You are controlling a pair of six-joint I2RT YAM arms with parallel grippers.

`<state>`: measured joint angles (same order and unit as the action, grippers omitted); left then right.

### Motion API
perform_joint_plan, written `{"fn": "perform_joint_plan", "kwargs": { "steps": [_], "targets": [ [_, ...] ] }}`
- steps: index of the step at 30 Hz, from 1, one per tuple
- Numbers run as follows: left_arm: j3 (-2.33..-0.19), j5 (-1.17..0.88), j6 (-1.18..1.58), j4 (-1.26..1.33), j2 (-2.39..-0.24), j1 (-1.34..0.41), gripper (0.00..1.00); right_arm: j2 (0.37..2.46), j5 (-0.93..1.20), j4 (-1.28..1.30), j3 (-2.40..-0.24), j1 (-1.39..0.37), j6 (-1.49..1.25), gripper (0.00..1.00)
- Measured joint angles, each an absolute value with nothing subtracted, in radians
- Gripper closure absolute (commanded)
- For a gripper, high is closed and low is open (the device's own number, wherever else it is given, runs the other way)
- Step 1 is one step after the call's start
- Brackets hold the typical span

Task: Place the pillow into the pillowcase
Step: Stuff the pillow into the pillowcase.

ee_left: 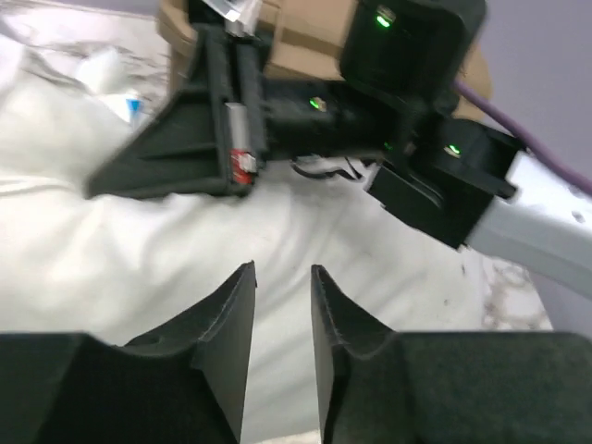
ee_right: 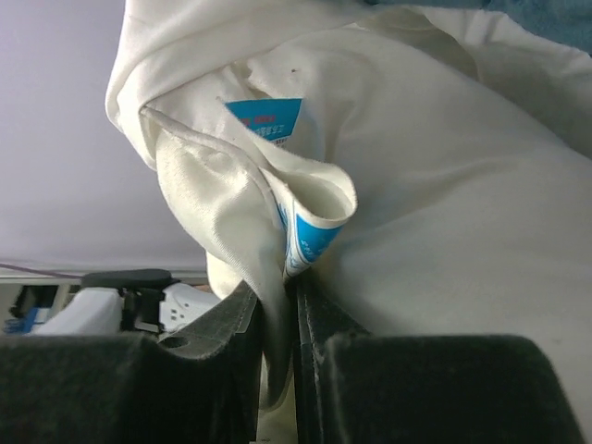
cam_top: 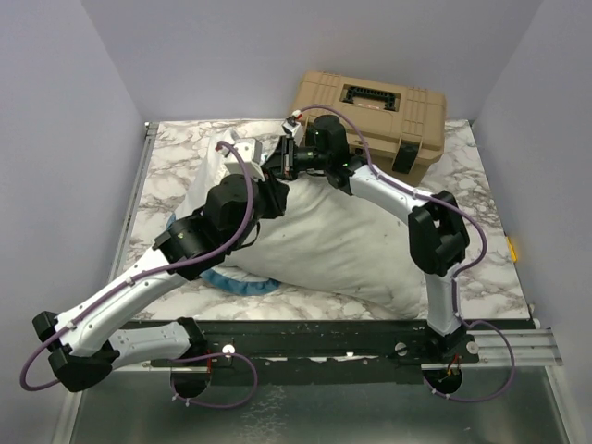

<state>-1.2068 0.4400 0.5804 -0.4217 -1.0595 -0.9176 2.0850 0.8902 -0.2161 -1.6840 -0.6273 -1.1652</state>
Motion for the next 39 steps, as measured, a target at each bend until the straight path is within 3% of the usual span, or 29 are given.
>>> {"fn": "perform_joint_plan", "kwargs": {
  "steps": [2,5,14,17,19,21,24,34,39],
  "targets": [
    [-1.264,0.532,0.534,-0.496,-1.057,-0.913,0.38,2.039,0.879,-0.166,-1.658,-0.628,-1.090,0.80],
    [-1.331,0.645,0.487,-0.583,-1.064,-0.889,0.25,1.996,0.875,-0.118,-1.637,-0.629,-1.006,0.80],
    [-1.386,0.705,0.309,-0.710,-1.174,-0.611,0.23,1.988,0.875,-0.078,-1.608,-0.629,-0.927,0.78],
    [-1.382,0.685,0.276,-0.719,-1.235,-0.550,0.34,1.989,0.875,-0.057,-1.619,-0.629,-0.914,0.78],
    [-1.369,0.678,0.263,-0.717,-1.257,-0.528,0.46,1.991,0.875,-0.047,-1.631,-0.629,-0.908,0.78],
    [-1.344,0.674,0.250,-0.701,-1.269,-0.507,0.64,1.993,0.875,-0.036,-1.641,-0.629,-0.902,0.78],
    [-1.312,0.674,0.233,-0.667,-1.272,-0.480,1.00,1.995,0.875,-0.023,-1.648,-0.629,-0.896,0.80],
    [-1.324,0.692,0.170,-0.570,-1.264,-0.438,1.00,1.995,0.878,-0.004,-1.649,-0.629,-0.888,0.87],
    [-1.364,0.583,0.156,-0.545,-1.200,-0.438,1.00,1.995,0.881,-0.001,-1.650,-0.629,-0.888,0.88]
  ]
}}
